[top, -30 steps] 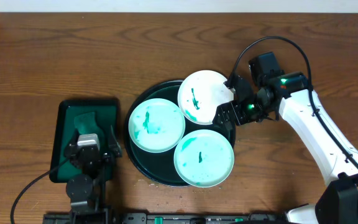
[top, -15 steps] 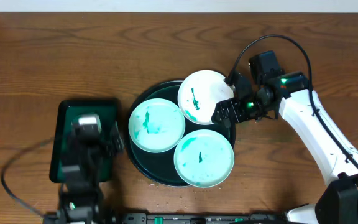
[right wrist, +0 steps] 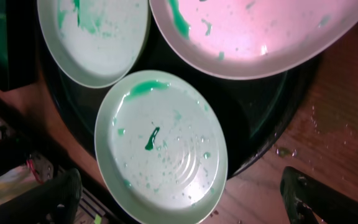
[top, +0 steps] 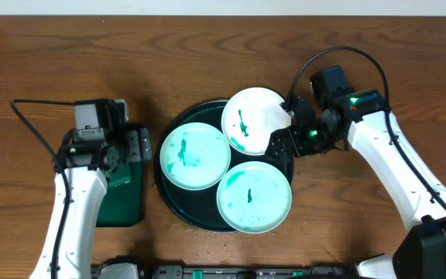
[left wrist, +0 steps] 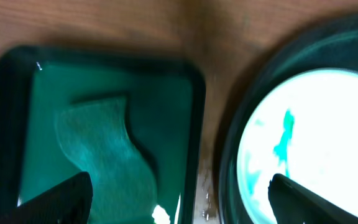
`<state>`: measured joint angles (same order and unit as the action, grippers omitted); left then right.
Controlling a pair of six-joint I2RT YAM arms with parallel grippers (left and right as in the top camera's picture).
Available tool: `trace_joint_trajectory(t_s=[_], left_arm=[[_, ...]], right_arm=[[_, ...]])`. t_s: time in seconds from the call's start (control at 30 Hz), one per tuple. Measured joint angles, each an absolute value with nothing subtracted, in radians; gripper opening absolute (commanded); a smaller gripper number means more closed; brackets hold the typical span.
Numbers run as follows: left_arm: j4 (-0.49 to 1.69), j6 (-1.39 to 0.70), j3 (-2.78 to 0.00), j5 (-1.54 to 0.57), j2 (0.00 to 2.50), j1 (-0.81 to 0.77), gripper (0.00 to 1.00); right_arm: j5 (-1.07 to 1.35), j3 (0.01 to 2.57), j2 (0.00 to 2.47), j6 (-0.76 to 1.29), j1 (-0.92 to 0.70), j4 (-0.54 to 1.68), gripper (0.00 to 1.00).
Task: Clean dirty plates on tray and stack at the side
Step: 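Reach the left gripper into the green dish toward the sponge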
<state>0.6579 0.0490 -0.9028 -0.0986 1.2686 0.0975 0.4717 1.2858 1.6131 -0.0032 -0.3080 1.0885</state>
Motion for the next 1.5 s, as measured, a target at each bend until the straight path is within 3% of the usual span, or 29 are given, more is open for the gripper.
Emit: trace_joint_trajectory(t_s=[0.47,0.83,1.23,1.5], left_arm=[[0.808,0.04,-0.904,-0.099,1.281,0.097,0.91],[0.795,-0.257,-0.904,0.065,1.281,0.16,0.9],[0.731,-0.187,-0.904,0.054,1.29,0.261,0.91],[0.703,-0.159,-0.906,0.04,1.43,0.293,0.91]], right_arm=[[0.472,1.286,1.613,-0.003,-0.308,1.116,0.99],[0.471,1.286,1.613,-0.004,-0.308,1.16,0.99],[0.459,1.283,1.613,-0.004,-0.308,1.159,0.99],[0.458,1.22,1.613,-0.003,-0.308,1.153,0.99]])
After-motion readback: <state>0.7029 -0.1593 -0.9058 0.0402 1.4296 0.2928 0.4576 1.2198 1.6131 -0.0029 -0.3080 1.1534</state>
